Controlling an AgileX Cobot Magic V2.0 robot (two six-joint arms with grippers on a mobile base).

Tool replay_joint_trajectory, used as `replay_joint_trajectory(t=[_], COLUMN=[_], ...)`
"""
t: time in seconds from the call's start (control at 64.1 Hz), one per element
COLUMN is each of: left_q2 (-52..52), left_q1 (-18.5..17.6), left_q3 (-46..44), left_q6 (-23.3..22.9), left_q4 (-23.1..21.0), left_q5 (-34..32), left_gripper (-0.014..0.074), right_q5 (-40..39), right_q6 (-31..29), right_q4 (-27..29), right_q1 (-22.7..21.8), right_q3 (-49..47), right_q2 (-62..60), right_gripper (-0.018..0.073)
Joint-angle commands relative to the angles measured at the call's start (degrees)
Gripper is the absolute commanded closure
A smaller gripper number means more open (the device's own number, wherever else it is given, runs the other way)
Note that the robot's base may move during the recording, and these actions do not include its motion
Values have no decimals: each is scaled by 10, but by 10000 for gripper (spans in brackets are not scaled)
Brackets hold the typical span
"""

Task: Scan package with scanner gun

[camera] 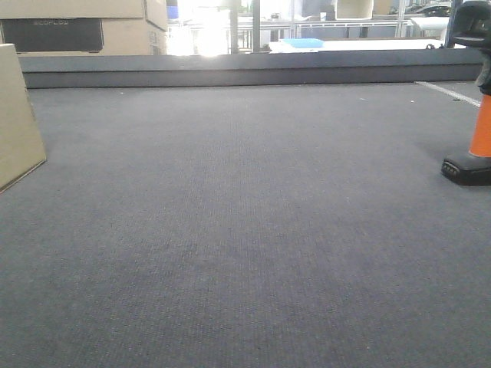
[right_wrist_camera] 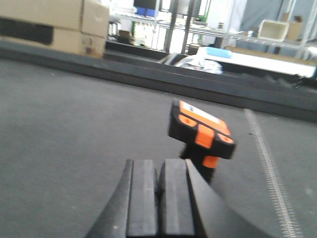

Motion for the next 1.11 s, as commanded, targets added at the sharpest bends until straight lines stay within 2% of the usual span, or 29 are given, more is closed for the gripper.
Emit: replay_joint_trajectory(t=[0.0, 0.047, 0.156, 0.234, 0.359, 0.515, 0.608, 0.873, 0.998, 1.092], left_q2=[-2, -2, -2, -2, -2, -2, -2, -2, -2, -2], left_q1=[3, 3, 3, 3, 3, 3, 3, 3, 3, 3], left_q3=[0, 0, 0, 0, 0, 0, 0, 0, 0, 0], left_q6=[0, 0, 0, 0, 0, 0, 0, 0, 0, 0], left_q4=[-4, -4, -4, -4, -4, -4, -4, -4, -4, -4], left_q5=[-4, -4, -4, -4, -4, -4, -4, -4, -4, -4], left_gripper=[708, 708, 708, 708, 708, 708, 708, 708, 708, 708], right_q5=[-40, -84, -153, -141, -142, -179, -226, -228, -208, -162], right_q6=[-85, -105, -105, -102, -93, -13, -12, -12, -12, -12], right_q4=[65, 88, 149, 148, 141, 76, 75, 75, 75, 75], right_q1=[-33, -55, -94, -98, -79, -50, -46, -47, -53, -53], right_q3=[15, 34, 84, 104, 124, 164, 170, 170, 170, 170], right_q2=[-8, -12, -12, -12, -12, -12, -12, -28, -60, -95], right_gripper=[727, 727, 727, 727, 727, 727, 727, 727, 727, 727])
